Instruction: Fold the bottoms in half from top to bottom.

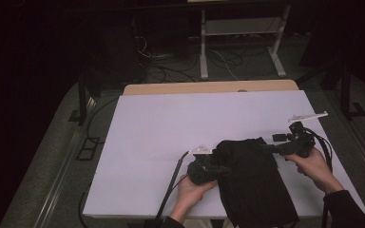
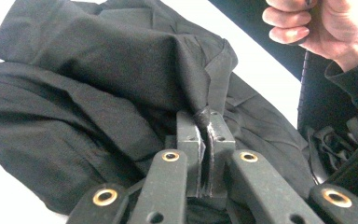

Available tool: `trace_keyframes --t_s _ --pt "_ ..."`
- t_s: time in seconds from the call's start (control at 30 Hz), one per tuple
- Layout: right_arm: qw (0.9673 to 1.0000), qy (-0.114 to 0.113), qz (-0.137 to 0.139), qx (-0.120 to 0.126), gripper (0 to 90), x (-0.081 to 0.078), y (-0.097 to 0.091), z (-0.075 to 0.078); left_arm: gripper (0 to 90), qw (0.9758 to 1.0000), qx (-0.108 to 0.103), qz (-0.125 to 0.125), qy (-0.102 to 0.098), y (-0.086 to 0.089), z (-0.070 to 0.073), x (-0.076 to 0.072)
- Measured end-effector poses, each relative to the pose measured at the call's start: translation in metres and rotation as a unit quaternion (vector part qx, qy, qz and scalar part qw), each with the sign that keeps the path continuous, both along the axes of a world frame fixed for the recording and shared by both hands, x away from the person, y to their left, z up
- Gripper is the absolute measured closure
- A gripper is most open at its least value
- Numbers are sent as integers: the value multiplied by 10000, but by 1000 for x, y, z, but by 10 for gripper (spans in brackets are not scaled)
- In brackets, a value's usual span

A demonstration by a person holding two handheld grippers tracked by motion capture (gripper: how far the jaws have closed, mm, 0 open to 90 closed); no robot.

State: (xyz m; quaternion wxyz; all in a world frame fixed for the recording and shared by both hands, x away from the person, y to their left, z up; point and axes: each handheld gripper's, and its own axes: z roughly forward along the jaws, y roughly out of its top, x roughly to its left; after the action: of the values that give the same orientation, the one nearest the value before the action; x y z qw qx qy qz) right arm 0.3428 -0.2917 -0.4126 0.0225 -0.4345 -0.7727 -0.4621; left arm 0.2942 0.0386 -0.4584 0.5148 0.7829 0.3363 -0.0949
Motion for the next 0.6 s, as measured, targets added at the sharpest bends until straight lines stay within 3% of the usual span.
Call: trace_keyframes --t_s 0.6 --pt "9999 103 -86 -25 0 32 2 -5 857 10000 20 -2 2 -2 -1 -1"
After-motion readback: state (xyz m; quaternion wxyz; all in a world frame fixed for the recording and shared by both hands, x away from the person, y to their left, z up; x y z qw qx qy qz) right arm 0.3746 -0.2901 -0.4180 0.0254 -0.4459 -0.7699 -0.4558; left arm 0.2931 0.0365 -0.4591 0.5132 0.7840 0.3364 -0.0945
